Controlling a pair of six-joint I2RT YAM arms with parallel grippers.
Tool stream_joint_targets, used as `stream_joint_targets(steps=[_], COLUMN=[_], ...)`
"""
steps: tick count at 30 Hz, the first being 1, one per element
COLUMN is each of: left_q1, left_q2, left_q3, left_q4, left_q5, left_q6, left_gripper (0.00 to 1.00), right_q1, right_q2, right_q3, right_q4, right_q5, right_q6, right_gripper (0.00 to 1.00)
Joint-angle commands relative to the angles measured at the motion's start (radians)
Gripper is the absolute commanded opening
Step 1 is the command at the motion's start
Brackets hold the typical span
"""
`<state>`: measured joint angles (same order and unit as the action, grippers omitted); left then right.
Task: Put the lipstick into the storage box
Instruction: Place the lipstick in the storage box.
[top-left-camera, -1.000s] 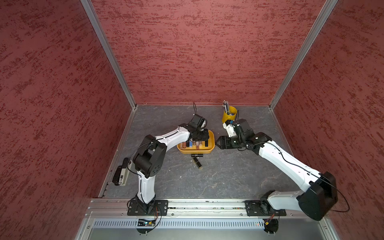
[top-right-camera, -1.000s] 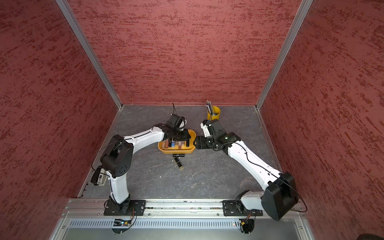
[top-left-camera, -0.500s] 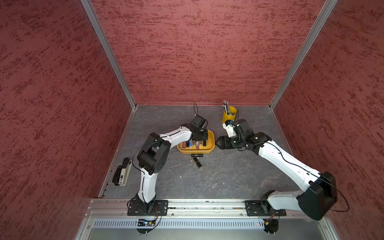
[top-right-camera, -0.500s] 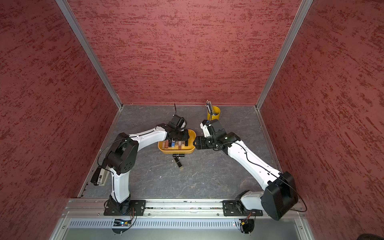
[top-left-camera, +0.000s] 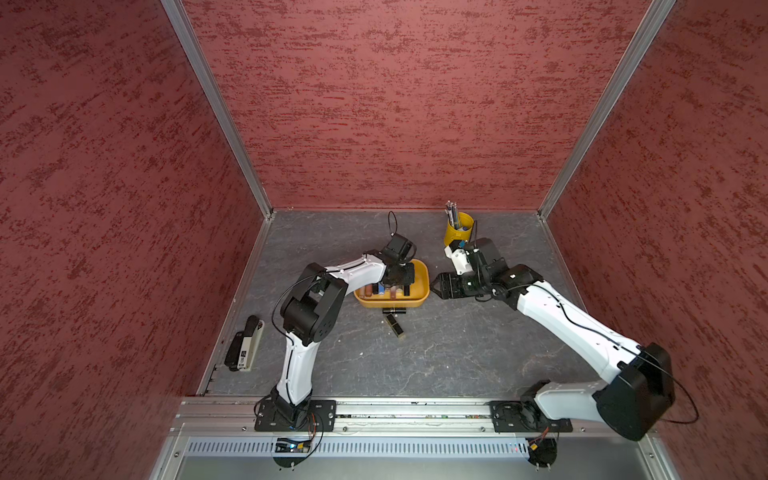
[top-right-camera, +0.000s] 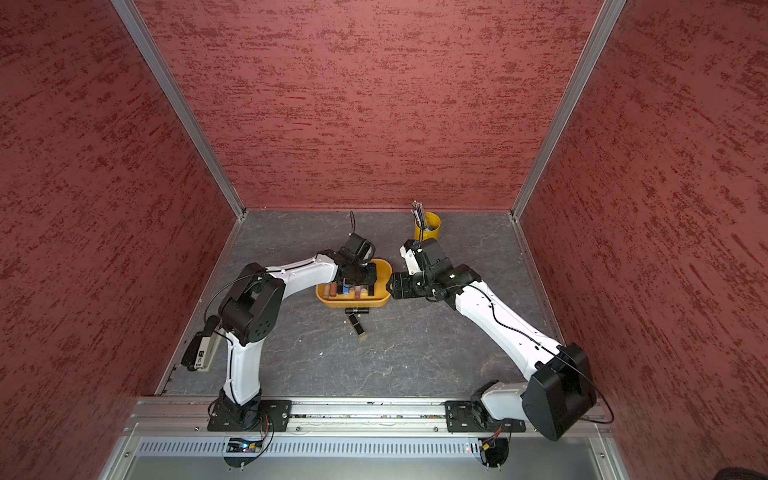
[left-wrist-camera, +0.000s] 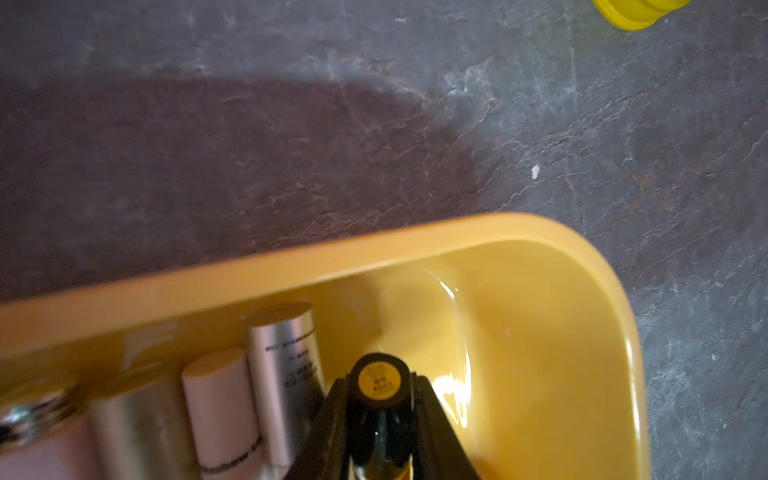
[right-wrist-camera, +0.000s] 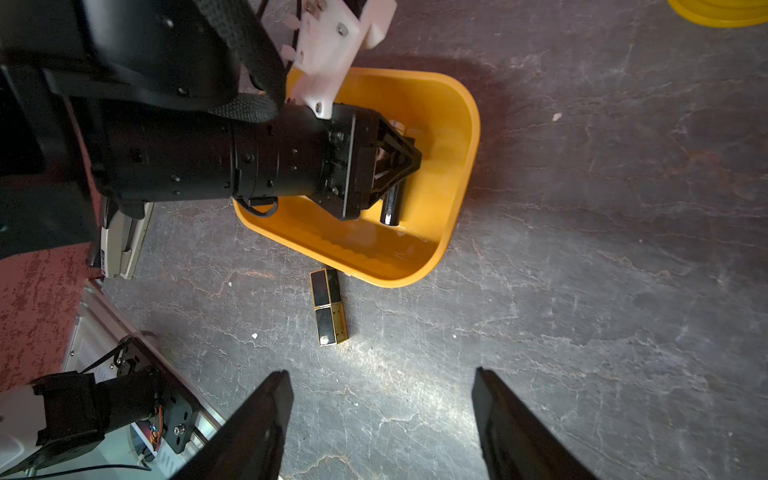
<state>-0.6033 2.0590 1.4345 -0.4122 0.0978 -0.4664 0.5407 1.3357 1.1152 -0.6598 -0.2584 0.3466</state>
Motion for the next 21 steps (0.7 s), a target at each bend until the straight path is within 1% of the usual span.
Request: stream_joint_targets(steps=[1,11,13,17,21], left_q1=[0.003,0.005,0.005,0.004,0.001], left_q2=[0.01,-0.003,-0.013,-0.056,-0.129], left_q3=[0.009,0.002,-0.001,-0.021,-0.045], left_q4=[-0.008,-0.008,-0.007,0.012,0.031], left_q5=[-0.015,-0.013,-0.012,0.004,0.028], left_q6=[-0.003,-0.005,-0.007,-0.016,-0.022], left_gripper=[0.26,0.34,0.35,0.35,0.35], right_q1=[-0.002,-0.002,-0.002,-0.002,-0.002], right_q2=[-0.004,0.002,0.003,0.0,0.0], right_q3=[-0.009,-0.006,-0.006,-0.01,-0.017], right_q4=[0.002,0.007,0.009,0.017,0.031], right_q5=[0.001,0.001,-0.002,-0.006,-0.013], right_q6=[-0.016,-0.017,-0.015,-0.011,-0.004], right_gripper=[0.73,0.73,0.73,0.73,0.74])
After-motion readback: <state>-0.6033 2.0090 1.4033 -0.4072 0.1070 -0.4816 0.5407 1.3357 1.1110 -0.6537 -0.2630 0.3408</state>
